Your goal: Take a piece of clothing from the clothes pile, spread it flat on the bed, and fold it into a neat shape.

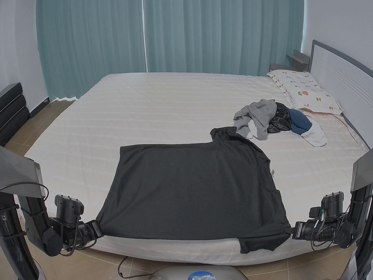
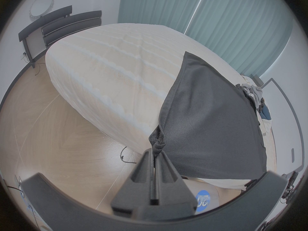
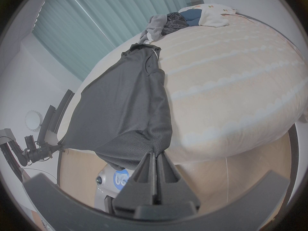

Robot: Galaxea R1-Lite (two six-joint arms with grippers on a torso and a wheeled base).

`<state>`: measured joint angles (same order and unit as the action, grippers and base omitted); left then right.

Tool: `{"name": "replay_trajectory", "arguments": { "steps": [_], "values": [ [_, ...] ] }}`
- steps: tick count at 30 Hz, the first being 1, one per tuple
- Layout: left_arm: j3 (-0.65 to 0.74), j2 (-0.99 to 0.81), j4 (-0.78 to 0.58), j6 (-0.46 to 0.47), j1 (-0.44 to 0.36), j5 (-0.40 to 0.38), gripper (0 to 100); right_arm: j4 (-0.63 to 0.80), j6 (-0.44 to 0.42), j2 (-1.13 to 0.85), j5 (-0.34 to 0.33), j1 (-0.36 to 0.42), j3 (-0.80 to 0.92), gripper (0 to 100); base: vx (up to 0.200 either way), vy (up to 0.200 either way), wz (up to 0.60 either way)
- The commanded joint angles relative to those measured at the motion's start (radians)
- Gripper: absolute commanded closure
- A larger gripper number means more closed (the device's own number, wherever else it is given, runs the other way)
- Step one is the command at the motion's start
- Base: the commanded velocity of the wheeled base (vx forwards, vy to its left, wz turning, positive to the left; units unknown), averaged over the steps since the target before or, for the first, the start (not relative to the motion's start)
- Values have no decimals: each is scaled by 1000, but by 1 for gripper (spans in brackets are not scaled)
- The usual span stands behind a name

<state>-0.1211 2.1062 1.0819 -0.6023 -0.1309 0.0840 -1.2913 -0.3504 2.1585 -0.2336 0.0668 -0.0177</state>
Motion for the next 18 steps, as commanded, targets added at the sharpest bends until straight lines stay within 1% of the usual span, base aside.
{"name": "replay_trajectory", "arguments": {
  "steps": [1, 5, 6, 8, 11, 15, 18],
  "values": [
    [8, -2, -2, 4, -1, 2, 100, 33, 10, -11, 0, -1, 18, 100, 0, 0, 0],
    [8, -3, 0, 6, 0, 3, 100, 84, 37, -26, 0, 1, 18, 100, 0, 0, 0],
    [8, -9, 0, 9, 5, 5, 100, 132, 65, -37, -1, 2, 18, 100, 0, 0, 0],
    [12, -9, -2, 29, 8, 5, 100, 162, 85, -45, -1, 7, 18, 100, 0, 0, 0],
    [34, -9, 0, 65, 14, 6, 100, 193, 93, -45, -1, 16, 18, 100, 0, 0, 0],
    [47, -11, 1, 81, 16, 10, 100, 224, 96, -46, -1, 33, 18, 100, 0, 0, 0],
    [72, -12, 1, 124, 16, 10, 100, 239, 99, -49, 0, 44, 18, 100, 0, 0, 0]
  ]
}}
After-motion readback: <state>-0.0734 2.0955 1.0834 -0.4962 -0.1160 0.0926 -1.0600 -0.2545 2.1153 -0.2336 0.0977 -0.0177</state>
